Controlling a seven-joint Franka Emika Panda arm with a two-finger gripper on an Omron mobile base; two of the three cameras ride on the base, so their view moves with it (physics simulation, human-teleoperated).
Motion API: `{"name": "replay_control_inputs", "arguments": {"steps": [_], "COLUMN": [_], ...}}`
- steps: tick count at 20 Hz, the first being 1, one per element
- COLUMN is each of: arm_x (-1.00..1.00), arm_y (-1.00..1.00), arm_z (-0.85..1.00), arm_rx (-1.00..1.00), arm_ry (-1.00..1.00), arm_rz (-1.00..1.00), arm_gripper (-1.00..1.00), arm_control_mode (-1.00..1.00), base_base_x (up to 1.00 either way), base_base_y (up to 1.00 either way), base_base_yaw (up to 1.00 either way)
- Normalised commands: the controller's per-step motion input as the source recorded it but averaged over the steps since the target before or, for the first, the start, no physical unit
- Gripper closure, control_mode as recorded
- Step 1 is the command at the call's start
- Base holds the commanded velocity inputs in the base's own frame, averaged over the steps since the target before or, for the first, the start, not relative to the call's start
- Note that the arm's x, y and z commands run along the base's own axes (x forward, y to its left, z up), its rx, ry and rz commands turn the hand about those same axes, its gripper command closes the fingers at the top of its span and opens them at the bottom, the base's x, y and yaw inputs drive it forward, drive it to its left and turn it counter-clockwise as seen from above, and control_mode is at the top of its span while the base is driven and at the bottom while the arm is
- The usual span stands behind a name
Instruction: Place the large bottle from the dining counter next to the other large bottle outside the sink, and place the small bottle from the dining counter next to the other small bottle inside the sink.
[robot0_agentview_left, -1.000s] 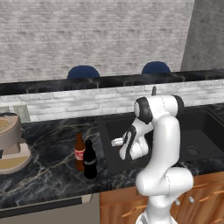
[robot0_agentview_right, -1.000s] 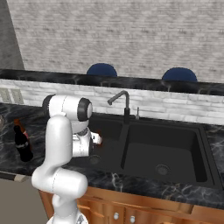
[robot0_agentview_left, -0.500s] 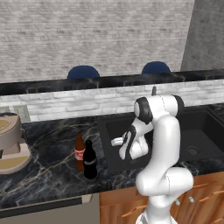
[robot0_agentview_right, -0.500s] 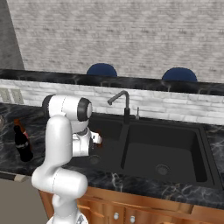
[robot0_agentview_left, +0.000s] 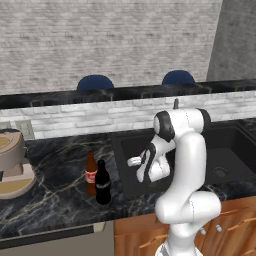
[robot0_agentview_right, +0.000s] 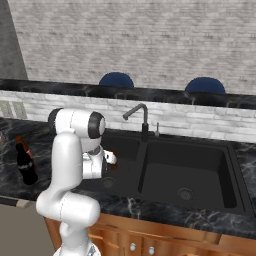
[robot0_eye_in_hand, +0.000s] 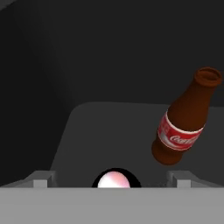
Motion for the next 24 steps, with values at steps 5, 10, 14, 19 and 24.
{"name": "replay_control_inputs", "arguments": {"steps": [5, 10, 14, 19, 24], "arm_x": [0.00, 0.00, -0.12, -0.16, -0.18], "arm_y": [0.00, -0.05, -0.05, -0.04, -0.01], "arm_z": [0.08, 0.11, 0.18, 0.28, 0.43], "arm_rx": [0.00, 0.00, 0.00, 0.00, 0.00], "arm_ry": [-0.01, 0.00, -0.02, -0.02, -0.03], "arm_rz": [0.00, 0.00, 0.00, 0.00, -0.01], "arm_gripper": [-1.00, -1.00, -1.00, -1.00, -1.00], "arm_control_mode": [-1.00, -1.00, -1.00, -1.00, -1.00], "base_base_x": [0.00, 0.00, 0.00, 0.00, 0.00], "base_base_y": [0.00, 0.00, 0.00, 0.00, 0.00], "base_base_yaw": [0.00, 0.00, 0.00, 0.00, 0.00]}}
